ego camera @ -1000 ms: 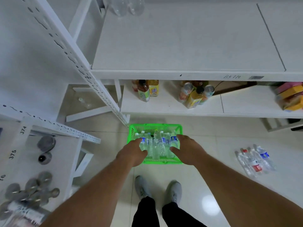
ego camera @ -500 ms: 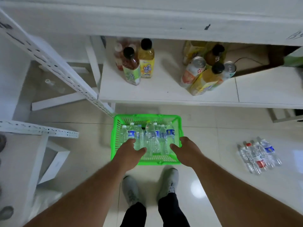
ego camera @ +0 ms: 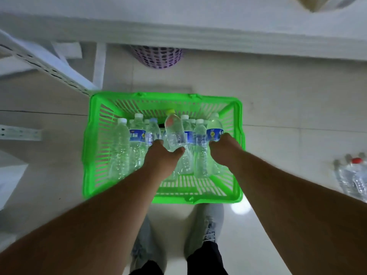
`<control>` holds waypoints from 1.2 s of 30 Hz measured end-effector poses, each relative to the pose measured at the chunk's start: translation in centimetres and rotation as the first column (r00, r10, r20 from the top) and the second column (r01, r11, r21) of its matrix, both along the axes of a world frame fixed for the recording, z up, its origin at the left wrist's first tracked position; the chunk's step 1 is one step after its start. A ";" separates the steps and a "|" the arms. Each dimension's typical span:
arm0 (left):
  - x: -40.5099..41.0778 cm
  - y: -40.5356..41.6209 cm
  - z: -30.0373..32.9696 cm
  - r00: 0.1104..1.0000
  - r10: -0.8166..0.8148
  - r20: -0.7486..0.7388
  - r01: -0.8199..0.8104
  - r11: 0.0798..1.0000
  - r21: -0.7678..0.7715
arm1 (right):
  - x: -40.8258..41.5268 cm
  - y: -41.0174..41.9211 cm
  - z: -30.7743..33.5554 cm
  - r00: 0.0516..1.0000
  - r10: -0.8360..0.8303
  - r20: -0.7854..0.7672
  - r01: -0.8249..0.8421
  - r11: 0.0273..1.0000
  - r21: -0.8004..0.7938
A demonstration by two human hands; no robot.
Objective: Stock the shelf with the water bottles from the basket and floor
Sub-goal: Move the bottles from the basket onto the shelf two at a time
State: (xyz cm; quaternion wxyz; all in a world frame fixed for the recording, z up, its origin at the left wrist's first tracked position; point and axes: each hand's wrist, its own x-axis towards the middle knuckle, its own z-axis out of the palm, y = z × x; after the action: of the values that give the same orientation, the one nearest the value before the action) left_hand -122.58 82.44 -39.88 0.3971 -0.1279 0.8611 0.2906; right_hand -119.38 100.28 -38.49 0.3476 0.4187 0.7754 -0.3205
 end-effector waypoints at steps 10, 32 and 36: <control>-1.0 3.2 -9.3 0.984 0.170 0.049 -0.169 0.985 -0.018 | -2.0 -1.1 -7.8 0.987 -0.147 -0.069 0.160 0.952 0.261; -0.3 0.8 -10.1 0.994 0.045 0.100 -0.041 0.998 -0.038 | -3.2 -2.6 -9.4 0.999 -0.040 0.031 0.022 0.893 0.449; -0.1 0.8 -10.1 0.998 0.023 0.065 -0.019 0.998 -0.062 | -3.2 -3.2 -9.5 0.983 -0.184 -0.018 0.175 0.893 0.415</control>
State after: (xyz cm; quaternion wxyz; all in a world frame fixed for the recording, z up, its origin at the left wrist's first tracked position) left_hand -122.73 83.22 -49.94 0.4180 -0.1584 0.8547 0.2640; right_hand -122.54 97.12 -47.99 0.2280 0.5562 0.7799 -0.1745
